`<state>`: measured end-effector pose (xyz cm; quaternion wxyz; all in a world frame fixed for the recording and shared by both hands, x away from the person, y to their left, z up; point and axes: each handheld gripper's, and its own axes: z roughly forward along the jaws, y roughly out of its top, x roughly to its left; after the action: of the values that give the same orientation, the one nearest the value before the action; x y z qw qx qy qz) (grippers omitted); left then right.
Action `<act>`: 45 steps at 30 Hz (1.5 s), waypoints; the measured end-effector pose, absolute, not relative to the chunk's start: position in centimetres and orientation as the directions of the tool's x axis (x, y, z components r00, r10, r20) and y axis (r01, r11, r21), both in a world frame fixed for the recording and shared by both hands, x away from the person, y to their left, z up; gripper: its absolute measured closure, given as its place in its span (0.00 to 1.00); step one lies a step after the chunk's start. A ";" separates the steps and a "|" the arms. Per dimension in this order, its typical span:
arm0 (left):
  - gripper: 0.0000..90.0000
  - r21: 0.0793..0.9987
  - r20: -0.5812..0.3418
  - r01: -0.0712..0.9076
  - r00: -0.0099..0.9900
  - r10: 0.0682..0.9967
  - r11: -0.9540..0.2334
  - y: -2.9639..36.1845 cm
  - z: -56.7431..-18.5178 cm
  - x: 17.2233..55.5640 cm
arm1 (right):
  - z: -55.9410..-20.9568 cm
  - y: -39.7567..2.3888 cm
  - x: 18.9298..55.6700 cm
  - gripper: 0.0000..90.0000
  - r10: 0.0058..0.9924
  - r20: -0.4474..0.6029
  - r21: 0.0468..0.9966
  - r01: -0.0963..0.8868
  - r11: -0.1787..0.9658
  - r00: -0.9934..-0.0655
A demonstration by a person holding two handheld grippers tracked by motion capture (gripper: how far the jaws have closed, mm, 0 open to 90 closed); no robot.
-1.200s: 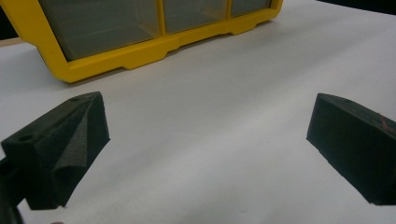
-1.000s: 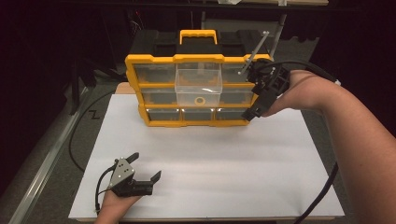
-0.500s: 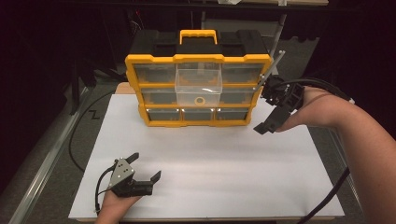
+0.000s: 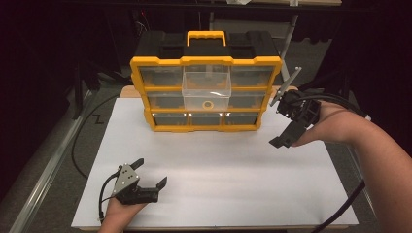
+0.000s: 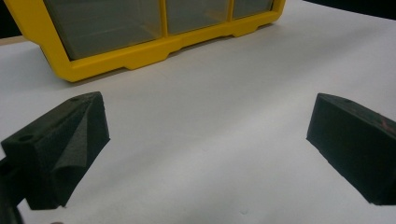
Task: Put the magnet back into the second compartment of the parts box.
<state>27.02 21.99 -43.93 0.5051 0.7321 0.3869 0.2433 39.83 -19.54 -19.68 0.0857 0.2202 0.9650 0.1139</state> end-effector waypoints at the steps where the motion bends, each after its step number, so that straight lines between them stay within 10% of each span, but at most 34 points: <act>1: 0.00 0.928 -0.034 0.321 0.582 0.812 -0.191 22.0 -43.9 27.0 | -19.8 -19.7 39.8 0.00 0.443 -0.122 0.256 0.403 0.879 -0.888; 45: 0.00 0.925 -0.030 0.321 0.592 0.805 -0.202 21.8 -44.0 27.0 | -35.3 -19.8 40.5 0.00 0.457 -0.023 0.156 0.448 0.880 -0.889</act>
<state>27.00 21.82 -43.99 0.5030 0.7369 0.3822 0.2406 40.47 -19.79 -35.34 0.0295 0.2334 0.9692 0.0735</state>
